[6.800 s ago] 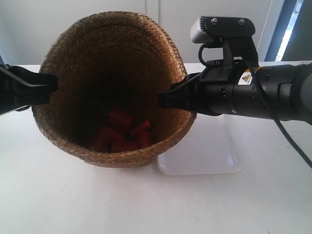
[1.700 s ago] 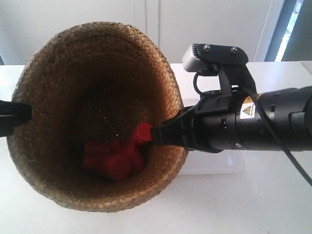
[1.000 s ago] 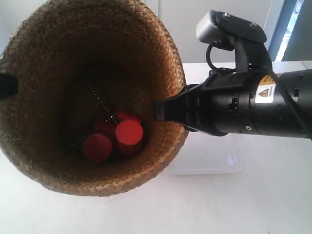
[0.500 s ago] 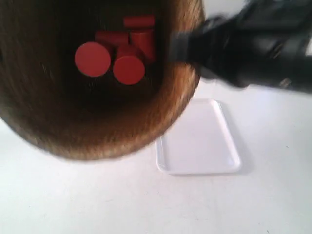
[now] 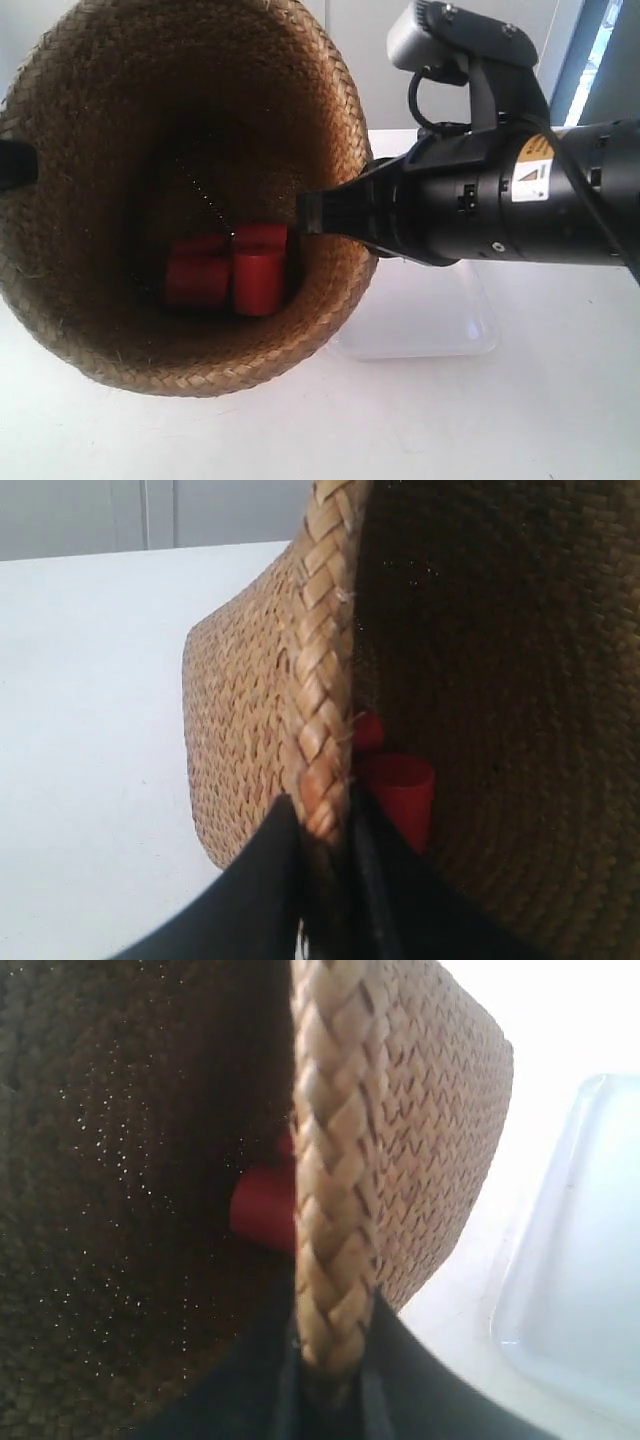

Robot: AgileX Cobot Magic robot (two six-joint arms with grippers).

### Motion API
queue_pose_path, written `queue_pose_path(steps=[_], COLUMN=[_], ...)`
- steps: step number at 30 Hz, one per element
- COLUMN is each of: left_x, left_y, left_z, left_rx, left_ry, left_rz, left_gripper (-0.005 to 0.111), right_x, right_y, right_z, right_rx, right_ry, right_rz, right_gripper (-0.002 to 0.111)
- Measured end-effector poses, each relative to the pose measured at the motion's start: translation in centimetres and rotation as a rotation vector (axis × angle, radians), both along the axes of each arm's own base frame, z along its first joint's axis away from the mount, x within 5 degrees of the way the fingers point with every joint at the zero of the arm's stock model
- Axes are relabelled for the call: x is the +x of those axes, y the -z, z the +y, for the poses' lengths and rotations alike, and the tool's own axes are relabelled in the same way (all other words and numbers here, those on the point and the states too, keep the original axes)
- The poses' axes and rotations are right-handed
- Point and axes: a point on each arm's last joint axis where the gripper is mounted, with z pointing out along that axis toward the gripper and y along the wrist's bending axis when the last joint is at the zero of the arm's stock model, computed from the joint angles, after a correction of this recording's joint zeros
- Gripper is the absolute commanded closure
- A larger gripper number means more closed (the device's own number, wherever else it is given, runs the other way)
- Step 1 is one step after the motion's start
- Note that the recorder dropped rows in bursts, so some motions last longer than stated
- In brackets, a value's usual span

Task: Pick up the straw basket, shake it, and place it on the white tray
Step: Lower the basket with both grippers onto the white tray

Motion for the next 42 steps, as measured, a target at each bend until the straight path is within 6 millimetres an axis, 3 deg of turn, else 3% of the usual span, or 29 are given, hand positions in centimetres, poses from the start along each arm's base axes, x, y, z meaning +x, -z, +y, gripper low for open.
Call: queue_pose_path(steps=[7,13,17,28,34,42], left_x=[0.9,4.7,7.9,12.6,13.7,15.0], left_y=[-0.4,-3.2,-3.4,-0.4,0.2,2.5], left_z=[-0.3,-1.4,-2.6,-4.9,-6.1,-9.0], left_rx=[0.015,-0.058,-0.139,-0.352,-0.414,-0.398], left_ry=[0.014,0.007,0.012,0.015,0.016,0.033], left_rz=[0.005,0.045,0.132,0.348,0.353,0.403], left_gripper=[0.107,0.107,0.107,0.107,0.107,0.107], right_x=[0.4,2.9,5.2,9.8,11.3,12.3], right_y=[-0.6,-3.7,-4.8,-5.7,-5.3,-3.8], right_z=[-0.7,-3.3,-4.8,-8.7,-10.6,-12.7], right_rx=[-0.015,-0.073,-0.170,-0.318,-0.367,-0.433], right_ry=[0.027,0.135,0.167,0.223,0.227,0.246], right_rz=[0.023,0.033,0.090,0.280,0.337,0.404], right_gripper=[0.108,0.108,0.108,0.108,0.108,0.108])
